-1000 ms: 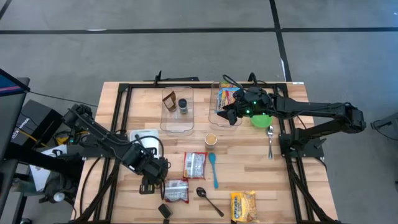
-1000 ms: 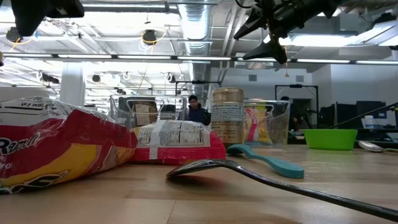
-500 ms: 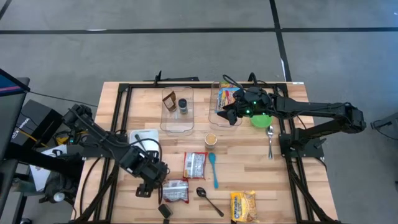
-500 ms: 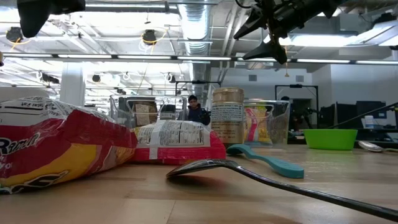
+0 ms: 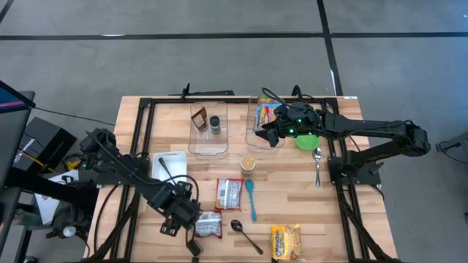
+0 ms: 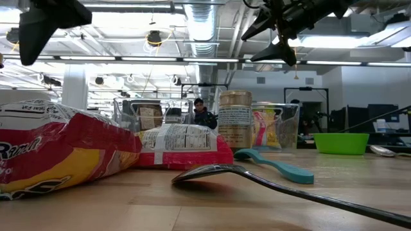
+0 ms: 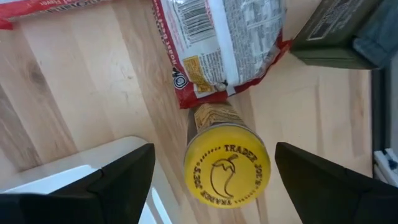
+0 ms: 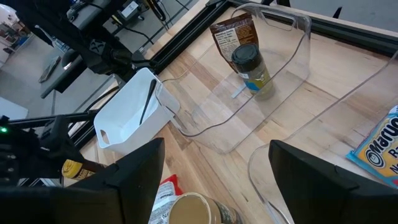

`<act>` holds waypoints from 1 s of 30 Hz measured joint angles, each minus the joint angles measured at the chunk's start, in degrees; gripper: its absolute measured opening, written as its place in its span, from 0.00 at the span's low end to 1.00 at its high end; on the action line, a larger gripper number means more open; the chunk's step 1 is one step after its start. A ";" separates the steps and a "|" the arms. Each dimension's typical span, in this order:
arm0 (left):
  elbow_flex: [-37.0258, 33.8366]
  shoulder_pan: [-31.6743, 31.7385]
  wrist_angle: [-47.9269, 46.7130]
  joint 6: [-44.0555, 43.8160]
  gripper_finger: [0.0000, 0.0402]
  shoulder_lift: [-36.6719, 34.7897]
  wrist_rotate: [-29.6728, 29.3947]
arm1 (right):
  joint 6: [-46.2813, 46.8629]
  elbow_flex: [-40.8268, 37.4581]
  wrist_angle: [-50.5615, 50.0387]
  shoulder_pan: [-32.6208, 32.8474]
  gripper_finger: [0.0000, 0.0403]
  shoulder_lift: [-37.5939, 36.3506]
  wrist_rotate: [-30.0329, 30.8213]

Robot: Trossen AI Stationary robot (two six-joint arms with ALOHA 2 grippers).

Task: Pick & Place Food Item
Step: Put the yellow seasoning bottle into the left transparent bin

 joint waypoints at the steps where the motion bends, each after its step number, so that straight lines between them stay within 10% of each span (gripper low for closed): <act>1: 0.00 -0.06 -0.02 0.08 0.82 0.55 0.03 | 0.00 0.00 0.00 0.00 0.70 0.00 0.00; 30: -6.65 -0.96 3.31 -3.24 0.82 2.48 1.15 | -0.63 0.00 0.35 -0.01 0.70 0.00 0.00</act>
